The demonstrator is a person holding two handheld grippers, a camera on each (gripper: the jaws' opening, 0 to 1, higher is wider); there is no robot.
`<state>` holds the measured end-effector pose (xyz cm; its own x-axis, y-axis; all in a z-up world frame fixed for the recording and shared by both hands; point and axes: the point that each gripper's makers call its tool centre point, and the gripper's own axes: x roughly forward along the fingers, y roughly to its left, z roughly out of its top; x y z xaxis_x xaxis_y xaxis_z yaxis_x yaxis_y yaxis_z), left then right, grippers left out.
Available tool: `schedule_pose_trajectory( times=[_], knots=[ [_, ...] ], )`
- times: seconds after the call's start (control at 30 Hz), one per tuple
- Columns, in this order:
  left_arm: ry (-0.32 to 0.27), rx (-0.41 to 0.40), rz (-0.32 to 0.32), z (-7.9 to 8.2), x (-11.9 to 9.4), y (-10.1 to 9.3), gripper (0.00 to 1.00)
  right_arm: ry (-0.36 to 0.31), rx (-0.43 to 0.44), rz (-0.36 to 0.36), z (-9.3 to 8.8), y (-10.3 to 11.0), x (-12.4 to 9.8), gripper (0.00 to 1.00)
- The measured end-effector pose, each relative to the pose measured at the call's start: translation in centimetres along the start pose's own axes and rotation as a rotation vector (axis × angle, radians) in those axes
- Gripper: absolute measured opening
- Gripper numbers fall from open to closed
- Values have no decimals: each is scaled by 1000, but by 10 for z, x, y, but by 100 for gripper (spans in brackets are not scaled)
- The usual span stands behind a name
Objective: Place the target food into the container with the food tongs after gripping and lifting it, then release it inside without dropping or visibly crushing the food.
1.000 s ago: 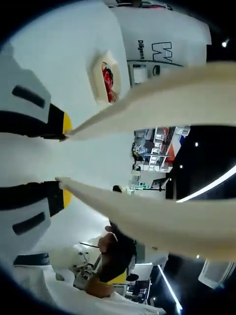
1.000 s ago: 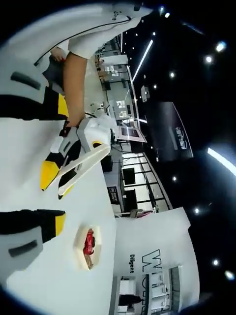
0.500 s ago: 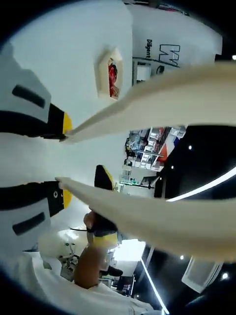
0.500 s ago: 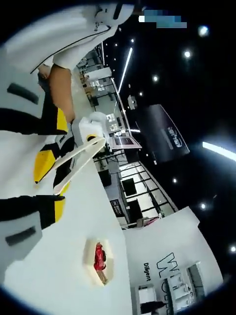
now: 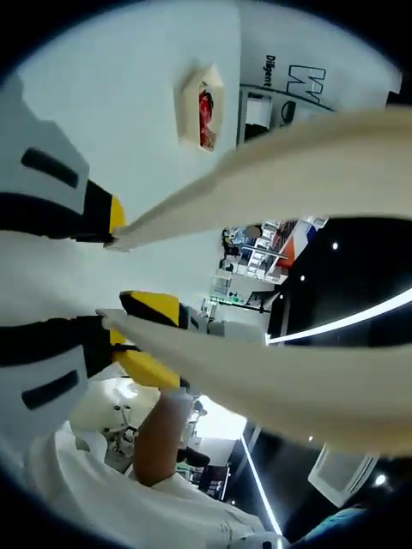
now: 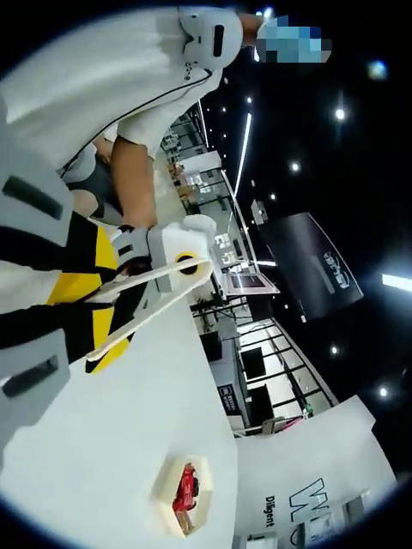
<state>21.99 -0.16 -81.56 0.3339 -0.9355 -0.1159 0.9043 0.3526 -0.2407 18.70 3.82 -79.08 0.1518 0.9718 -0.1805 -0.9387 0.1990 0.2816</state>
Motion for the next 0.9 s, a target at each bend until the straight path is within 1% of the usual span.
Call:
schedule_pose_trajectory(
  times=[0.03, 0.07, 0.13, 0.17, 0.23, 0.27, 0.3, 0.33, 0.37, 0.43, 0.5, 0.57, 0.6, 0.7, 0.73, 0.8, 0.83, 0.9],
  knots=[
    [-4, -20, -15, 0, 0, -4, 32, -2, 10, 3, 1, -2, 1, 3],
    [-1, -17, -16, 0, 0, -4, 32, -5, 19, 6, 1, -1, 2, 3],
    [7, -20, -21, -4, 0, -6, 32, 22, 59, 36, -3, 1, 3, 1],
    [9, -19, -17, -5, 0, -5, 32, 26, 63, 37, -4, 1, 3, 0],
    [-3, -47, -34, -7, 0, -7, 33, 38, 18, 44, -5, 3, 3, 0],
    [-10, -57, -43, -8, 0, -9, 33, 33, -3, 46, -4, 4, 2, 0],
    [-16, -62, -62, -9, 0, -12, 35, 42, -21, 41, -5, 4, 2, 0],
    [-21, -65, -70, -9, 0, -14, 35, 40, -19, 27, -6, 2, 2, 0],
    [-25, -60, -73, -9, 0, -15, 32, 44, -10, 10, -7, -1, 1, 0],
    [-48, -44, -68, -8, 0, -14, 33, 47, -5, 37, -7, 2, 0, 0],
    [-46, -51, -77, -7, 0, -16, 32, 46, -91, 25, -5, 3, -1, 0],
    [-56, -32, -86, -3, -2, -17, 32, 55, -109, 31, -3, 7, -1, 0],
    [-66, -25, -90, 0, -3, -17, 32, 52, -106, 32, 0, 9, -2, 0],
    [-67, -19, -104, 5, -7, -19, 33, 54, -106, 45, 2, 11, -4, 0],
    [-69, 2, -102, 6, -8, -20, 34, 58, -105, 47, 2, 12, -5, 0],
    [-74, 17, -90, 7, -12, -17, 36, 51, -102, 48, 2, 12, -9, 0],
    [-78, 18, -87, 7, -13, -16, 37, 41, -84, 53, 3, 12, -11, 0],
    [-83, 7, -86, 8, -16, -12, 38, 37, -81, 52, 5, 11, -14, 0]
  ],
)
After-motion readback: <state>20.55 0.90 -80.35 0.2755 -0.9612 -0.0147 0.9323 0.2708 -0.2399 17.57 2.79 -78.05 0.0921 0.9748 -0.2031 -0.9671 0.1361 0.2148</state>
